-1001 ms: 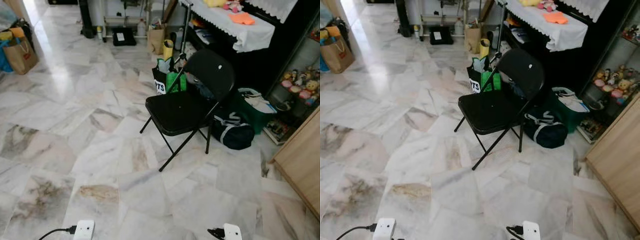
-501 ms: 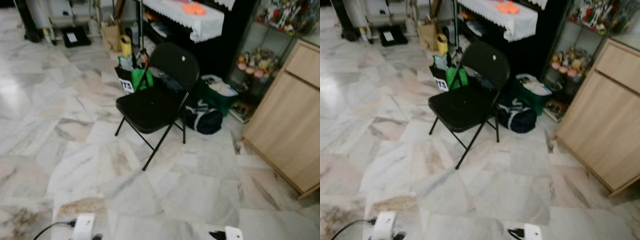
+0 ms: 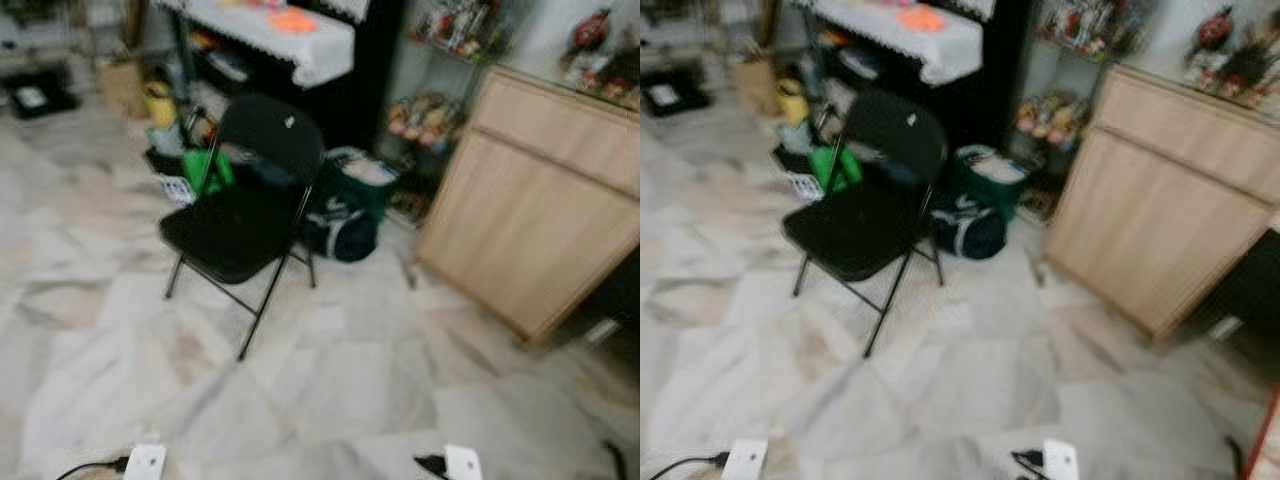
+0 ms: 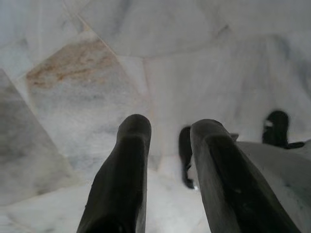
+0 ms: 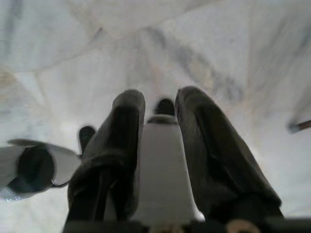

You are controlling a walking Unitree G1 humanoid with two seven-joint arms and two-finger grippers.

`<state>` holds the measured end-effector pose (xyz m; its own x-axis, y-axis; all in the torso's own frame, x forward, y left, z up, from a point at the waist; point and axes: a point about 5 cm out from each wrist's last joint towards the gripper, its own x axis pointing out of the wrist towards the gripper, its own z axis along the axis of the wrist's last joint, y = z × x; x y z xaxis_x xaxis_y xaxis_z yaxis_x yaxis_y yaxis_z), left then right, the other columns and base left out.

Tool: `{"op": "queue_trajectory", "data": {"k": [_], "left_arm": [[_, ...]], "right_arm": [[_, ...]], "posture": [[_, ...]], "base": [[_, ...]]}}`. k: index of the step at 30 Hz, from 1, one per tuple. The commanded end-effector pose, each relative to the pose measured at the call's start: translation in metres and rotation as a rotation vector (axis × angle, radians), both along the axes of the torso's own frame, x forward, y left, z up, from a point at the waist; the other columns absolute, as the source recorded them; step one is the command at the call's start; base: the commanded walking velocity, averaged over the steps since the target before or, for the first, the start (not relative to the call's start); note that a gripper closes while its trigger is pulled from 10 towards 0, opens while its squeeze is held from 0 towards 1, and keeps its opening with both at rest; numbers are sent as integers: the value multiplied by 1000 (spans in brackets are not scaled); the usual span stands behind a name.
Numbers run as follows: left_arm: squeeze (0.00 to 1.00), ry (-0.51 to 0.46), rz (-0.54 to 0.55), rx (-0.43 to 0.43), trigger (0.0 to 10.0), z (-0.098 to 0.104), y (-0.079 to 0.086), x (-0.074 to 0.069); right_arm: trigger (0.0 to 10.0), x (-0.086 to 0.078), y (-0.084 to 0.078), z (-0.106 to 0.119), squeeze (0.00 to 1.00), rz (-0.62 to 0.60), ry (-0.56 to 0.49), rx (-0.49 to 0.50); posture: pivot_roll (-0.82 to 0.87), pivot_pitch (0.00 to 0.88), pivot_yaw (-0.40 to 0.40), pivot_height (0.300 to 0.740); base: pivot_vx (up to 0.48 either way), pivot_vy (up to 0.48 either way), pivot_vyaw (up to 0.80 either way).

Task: Setting the table

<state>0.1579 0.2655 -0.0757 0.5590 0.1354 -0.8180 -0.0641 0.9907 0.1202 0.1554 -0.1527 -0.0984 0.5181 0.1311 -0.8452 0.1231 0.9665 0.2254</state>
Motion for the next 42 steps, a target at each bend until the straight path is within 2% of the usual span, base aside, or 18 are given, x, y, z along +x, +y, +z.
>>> {"op": "queue_trajectory", "data": {"k": [1,10,18,30,36,37,38,42], "left_arm": [[0,12,-15,-16,10000,-2,-6,0],[0,19,-17,-18,10000,-4,-12,0],[0,6,-22,-24,10000,-3,-17,6],[0,5,-17,-17,10000,0,-5,3],[0,9,-14,-19,10000,-1,-4,0],[0,10,-15,-21,10000,-2,-6,0],[0,12,-16,-22,10000,-3,-8,0],[0,10,-19,-27,10000,-4,-13,2]], "right_arm": [[10000,-2,-11,0,0,-16,6,-25],[10000,-2,-13,0,0,-15,8,-28],[10000,-2,-13,0,0,-8,10,-31],[10000,-2,-12,0,0,-4,4,-33],[10000,-1,-11,0,0,-34,-7,-30],[10000,-1,-11,0,784,-39,-9,-29],[10000,-1,-11,0,976,-44,-11,-28],[10000,-1,-12,1,1000,-50,-17,-27]], "posture": [[175,35,-69,740],[175,36,-73,740],[174,37,-75,740],[178,36,-67,740],[178,36,-64,740],[177,37,-64,740],[177,37,-64,740],[175,42,-70,740]], "base": [[0,0,-688],[0,0,-688],[0,0,-688],[0,0,-665],[0,0,0],[0,0,0],[0,0,0],[0,0,0]]}}
